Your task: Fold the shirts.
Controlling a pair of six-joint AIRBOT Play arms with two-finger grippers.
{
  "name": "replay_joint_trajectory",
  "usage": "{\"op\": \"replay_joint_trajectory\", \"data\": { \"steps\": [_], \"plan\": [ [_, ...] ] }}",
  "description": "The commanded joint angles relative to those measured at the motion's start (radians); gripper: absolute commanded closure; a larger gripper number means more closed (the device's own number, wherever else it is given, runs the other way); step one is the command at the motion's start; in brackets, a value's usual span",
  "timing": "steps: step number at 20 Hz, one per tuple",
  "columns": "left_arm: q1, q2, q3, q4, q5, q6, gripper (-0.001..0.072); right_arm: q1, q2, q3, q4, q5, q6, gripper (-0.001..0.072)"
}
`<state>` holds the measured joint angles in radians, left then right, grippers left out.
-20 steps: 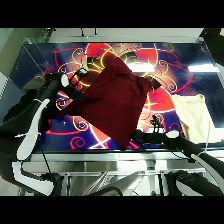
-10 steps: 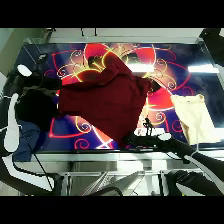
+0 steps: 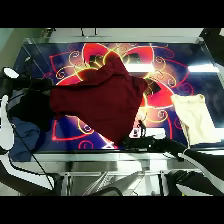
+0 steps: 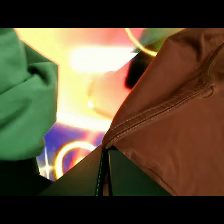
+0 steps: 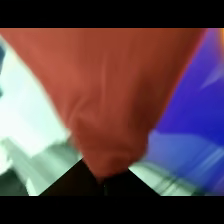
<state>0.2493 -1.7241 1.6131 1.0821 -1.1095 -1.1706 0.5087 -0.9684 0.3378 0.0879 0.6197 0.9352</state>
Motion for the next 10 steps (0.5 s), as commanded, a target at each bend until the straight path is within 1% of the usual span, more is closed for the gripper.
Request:
{"op": "replay_joint_trajectory", "data": {
  "steps": [1,3,5,8,10],
  "plan": [
    [0.048,0.031,0.001,-0.166,-0.062,0.007,0.0697,-0.054,0.071,0.058,0.02,0.014,-0.064,0.0693],
    [0.09,0.073,0.001,-0.394,-0.134,0.059,0.0698,-0.146,0.162,0.133,-0.039,0.031,-0.075,0.0693],
    [0.124,0.135,0.001,-0.638,-0.204,0.113,0.0698,-0.283,0.272,0.258,-0.138,0.132,-0.057,0.0693],
    [0.166,0.27,0.001,-0.927,-0.263,0.143,0.0698,-0.501,0.422,0.499,-0.288,0.25,0.035,0.0693],
    [0.196,0.38,0.001,-1.084,-0.259,0.155,0.0698,-0.651,0.484,0.683,-0.372,0.325,0.093,0.0693]
  ]
}}
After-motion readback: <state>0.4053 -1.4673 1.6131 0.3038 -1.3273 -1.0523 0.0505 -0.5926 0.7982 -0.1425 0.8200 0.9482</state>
